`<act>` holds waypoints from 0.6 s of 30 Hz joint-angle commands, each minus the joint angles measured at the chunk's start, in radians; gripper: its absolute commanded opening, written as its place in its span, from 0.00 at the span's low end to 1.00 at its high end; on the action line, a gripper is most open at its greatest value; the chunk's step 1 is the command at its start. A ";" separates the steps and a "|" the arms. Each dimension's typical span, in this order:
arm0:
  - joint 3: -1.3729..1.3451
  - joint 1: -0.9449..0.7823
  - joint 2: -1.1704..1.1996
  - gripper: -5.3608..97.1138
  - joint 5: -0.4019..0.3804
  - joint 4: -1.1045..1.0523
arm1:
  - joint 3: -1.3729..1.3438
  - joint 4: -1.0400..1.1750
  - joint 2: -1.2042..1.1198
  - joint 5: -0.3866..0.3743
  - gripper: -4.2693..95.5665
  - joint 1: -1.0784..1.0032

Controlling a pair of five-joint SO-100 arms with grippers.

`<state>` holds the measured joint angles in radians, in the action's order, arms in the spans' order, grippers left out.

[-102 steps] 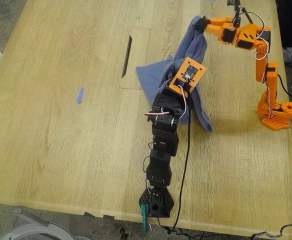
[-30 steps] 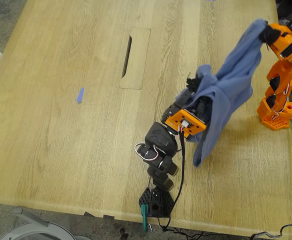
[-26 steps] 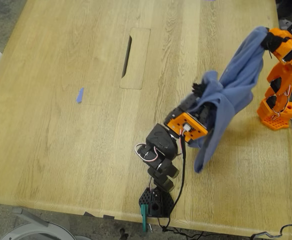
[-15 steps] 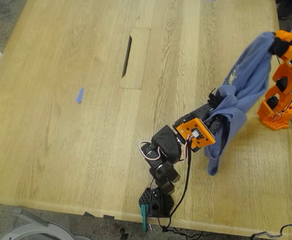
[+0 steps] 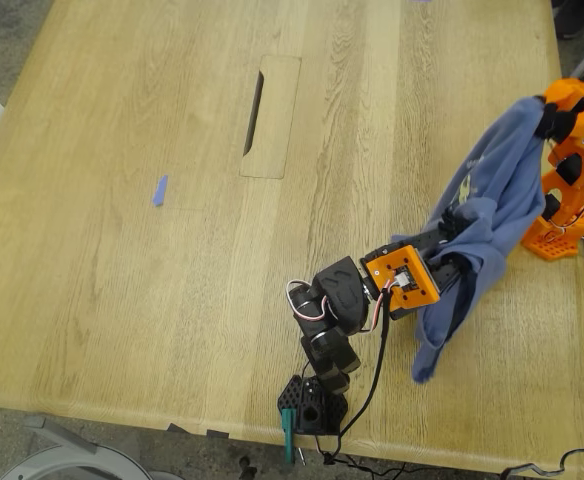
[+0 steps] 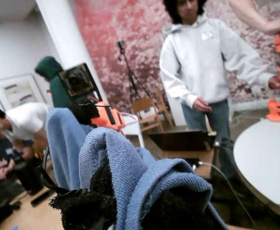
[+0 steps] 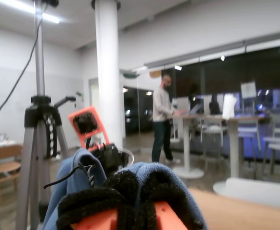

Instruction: Fold a T-shirt

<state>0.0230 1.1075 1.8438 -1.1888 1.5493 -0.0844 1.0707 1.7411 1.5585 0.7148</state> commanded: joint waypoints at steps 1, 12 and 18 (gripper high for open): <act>-0.003 0.006 0.043 0.05 -0.018 0.025 | 0.023 0.078 0.038 -0.020 0.04 0.000; 0.000 -0.038 0.035 0.05 -0.049 0.175 | 0.169 0.380 -0.018 -0.109 0.04 -0.023; -0.009 -0.089 0.037 0.05 -0.067 0.279 | 0.222 0.502 -0.046 -0.152 0.04 -0.035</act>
<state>0.0215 1.0462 1.8438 -1.2425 1.8024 0.1089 1.5524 1.6950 1.4205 0.6872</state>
